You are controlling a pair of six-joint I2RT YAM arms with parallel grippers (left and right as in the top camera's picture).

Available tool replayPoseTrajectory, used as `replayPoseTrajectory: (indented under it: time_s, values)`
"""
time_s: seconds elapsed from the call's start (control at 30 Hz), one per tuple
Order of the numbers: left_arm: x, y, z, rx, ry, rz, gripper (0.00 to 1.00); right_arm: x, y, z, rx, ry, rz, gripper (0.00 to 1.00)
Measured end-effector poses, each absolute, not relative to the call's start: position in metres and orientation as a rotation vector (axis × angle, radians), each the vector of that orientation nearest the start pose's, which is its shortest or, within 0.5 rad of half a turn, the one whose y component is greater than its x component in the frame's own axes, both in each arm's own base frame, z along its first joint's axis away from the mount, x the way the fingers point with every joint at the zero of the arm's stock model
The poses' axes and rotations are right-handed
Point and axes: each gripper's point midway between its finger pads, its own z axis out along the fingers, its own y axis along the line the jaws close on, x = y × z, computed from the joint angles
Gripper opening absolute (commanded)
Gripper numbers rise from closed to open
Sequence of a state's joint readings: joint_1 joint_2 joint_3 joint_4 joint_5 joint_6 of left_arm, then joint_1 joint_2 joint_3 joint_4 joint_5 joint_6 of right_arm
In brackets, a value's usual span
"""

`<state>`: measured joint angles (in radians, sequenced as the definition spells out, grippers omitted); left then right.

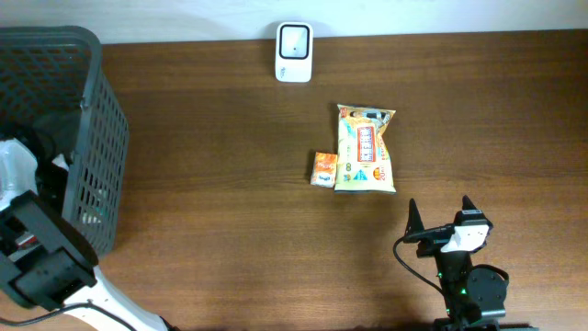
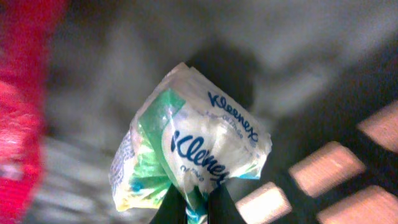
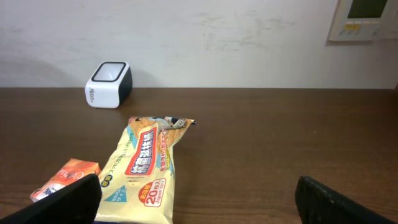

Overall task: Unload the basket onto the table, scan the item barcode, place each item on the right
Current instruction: 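Grasp the white-green Kleenex tissue pack in the basket with the left gripper, then pass the tissue pack by the scanner and place it beside the bag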

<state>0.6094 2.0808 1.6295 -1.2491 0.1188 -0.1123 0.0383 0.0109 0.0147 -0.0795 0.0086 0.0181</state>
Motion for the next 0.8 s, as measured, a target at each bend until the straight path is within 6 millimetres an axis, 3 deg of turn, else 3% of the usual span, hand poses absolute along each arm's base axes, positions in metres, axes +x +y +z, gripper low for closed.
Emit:
replayPoseTrajectory:
  time_s: [0.07,0.17,0.3,0.4,0.43,0.53,0.63,0.73,0.8]
  values:
    - [0.323,0.186,0.062,-1.143,2.99,-0.329,0.0,0.246,0.008,0.159,-0.01,1.646,0.036,0.98]
    - [0.351,0.194,0.107,-1.092,2.889,-0.378,0.0,0.246,0.008,0.159,-0.009,1.646,0.036,0.99]
    - [0.384,0.209,0.195,-0.976,2.702,-0.325,0.0,0.246,0.008,0.159,-0.009,1.646,0.036,0.99]
    - [0.397,0.214,0.262,-0.877,2.547,-0.269,0.0,0.246,0.008,0.159,-0.009,1.646,0.036,0.99]
    - [0.398,0.211,0.299,-0.825,2.46,-0.248,0.0,0.246,0.008,0.159,-0.01,1.646,0.036,0.99]
    - [0.386,0.192,0.358,-0.807,2.317,-0.277,0.0,0.246,0.008,0.159,-0.01,1.646,0.036,0.98]
    - [0.363,0.157,0.406,-0.836,2.2,-0.372,0.0,0.246,0.008,0.159,-0.01,1.646,0.036,0.98]
    - [0.352,0.116,0.421,-0.846,2.192,-0.501,0.0,0.246,0.008,0.159,-0.01,1.646,0.036,0.99]
    - [0.359,0.087,0.42,-0.794,2.226,-0.577,0.0,0.246,0.008,0.159,-0.009,1.646,0.036,0.99]
